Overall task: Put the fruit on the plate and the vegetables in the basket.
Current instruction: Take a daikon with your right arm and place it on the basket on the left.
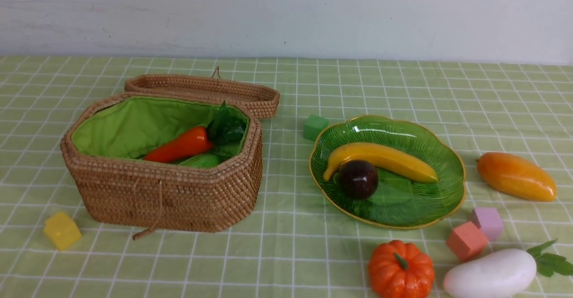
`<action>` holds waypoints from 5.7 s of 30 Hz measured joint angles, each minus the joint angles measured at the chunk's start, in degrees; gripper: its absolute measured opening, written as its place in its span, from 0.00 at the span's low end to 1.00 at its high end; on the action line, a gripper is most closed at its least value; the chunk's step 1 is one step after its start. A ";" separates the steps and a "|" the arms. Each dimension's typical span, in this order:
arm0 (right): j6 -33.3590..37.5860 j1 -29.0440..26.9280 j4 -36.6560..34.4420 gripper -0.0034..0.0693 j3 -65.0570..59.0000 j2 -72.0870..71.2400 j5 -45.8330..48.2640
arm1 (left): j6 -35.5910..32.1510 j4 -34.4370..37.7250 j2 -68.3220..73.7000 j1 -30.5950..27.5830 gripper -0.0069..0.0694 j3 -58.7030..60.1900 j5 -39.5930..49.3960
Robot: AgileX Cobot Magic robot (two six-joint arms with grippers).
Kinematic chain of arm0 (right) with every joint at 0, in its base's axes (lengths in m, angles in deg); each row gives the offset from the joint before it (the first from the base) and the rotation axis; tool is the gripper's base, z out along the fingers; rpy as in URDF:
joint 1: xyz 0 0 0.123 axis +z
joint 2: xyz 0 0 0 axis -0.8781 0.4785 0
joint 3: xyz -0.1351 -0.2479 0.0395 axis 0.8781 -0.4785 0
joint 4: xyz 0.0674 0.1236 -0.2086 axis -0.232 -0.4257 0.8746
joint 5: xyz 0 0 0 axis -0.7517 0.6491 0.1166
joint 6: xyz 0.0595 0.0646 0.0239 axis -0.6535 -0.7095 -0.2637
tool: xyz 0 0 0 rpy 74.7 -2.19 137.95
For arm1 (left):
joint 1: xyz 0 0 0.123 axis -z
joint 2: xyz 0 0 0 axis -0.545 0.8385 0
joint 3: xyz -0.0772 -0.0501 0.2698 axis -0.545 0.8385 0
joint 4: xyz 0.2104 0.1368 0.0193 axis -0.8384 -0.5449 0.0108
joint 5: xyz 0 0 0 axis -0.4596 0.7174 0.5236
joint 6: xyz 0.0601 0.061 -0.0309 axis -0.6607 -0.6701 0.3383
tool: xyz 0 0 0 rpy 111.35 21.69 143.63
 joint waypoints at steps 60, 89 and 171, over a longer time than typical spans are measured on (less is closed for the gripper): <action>0.00 0.00 0.02 0.38 0.00 0.00 0.00 | 1.32 -0.97 0.00 -3.00 0.17 20.60 -16.36; 0.05 0.00 1.70 0.38 0.00 0.00 -0.36 | 1.32 1.77 0.00 -3.00 0.20 20.66 -16.36; -13.40 15.37 -11.03 0.38 31.99 26.65 17.42 | 1.32 1.77 0.00 -3.00 0.28 20.66 -16.36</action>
